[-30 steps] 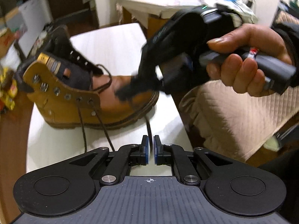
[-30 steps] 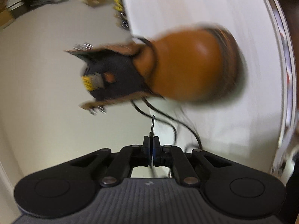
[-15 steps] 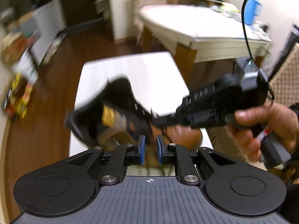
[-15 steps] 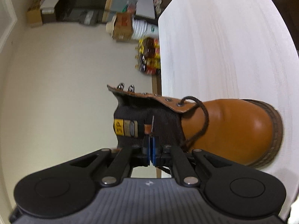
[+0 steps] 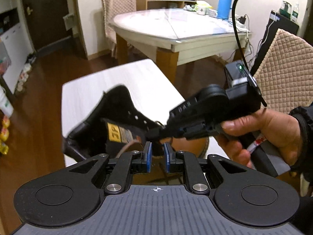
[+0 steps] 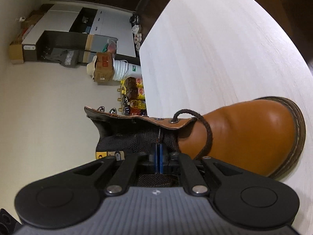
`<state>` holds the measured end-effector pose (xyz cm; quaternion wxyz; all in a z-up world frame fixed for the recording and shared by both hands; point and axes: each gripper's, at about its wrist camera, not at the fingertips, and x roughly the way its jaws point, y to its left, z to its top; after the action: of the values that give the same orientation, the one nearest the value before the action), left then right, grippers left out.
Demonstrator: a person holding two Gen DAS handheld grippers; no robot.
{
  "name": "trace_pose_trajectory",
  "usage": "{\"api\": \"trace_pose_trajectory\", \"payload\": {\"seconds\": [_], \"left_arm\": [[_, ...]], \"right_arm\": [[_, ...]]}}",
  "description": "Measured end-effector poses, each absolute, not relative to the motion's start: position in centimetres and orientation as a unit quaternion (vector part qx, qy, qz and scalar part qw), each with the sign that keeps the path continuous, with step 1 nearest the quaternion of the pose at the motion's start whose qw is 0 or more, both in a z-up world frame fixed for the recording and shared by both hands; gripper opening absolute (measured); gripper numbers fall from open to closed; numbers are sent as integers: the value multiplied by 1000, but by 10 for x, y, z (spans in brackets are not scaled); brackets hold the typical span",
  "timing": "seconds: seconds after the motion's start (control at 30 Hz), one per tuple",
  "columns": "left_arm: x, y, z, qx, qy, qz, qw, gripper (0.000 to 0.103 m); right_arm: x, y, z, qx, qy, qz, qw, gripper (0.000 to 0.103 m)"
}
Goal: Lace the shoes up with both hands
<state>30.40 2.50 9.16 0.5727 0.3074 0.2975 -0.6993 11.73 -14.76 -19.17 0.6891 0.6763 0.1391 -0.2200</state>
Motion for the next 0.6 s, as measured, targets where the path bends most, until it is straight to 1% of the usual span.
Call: {"api": "trace_pose_trajectory", "payload": {"seconds": [0.27,0.6], "left_arm": [[307,28,74,293,317,-701,567,15],[305,28,66,295,326,-699,564,15]], "right_arm": [[132,-143,-177,614,159,-245,733,4],[136,-137,-167,606,180,-239,738,4]]}}
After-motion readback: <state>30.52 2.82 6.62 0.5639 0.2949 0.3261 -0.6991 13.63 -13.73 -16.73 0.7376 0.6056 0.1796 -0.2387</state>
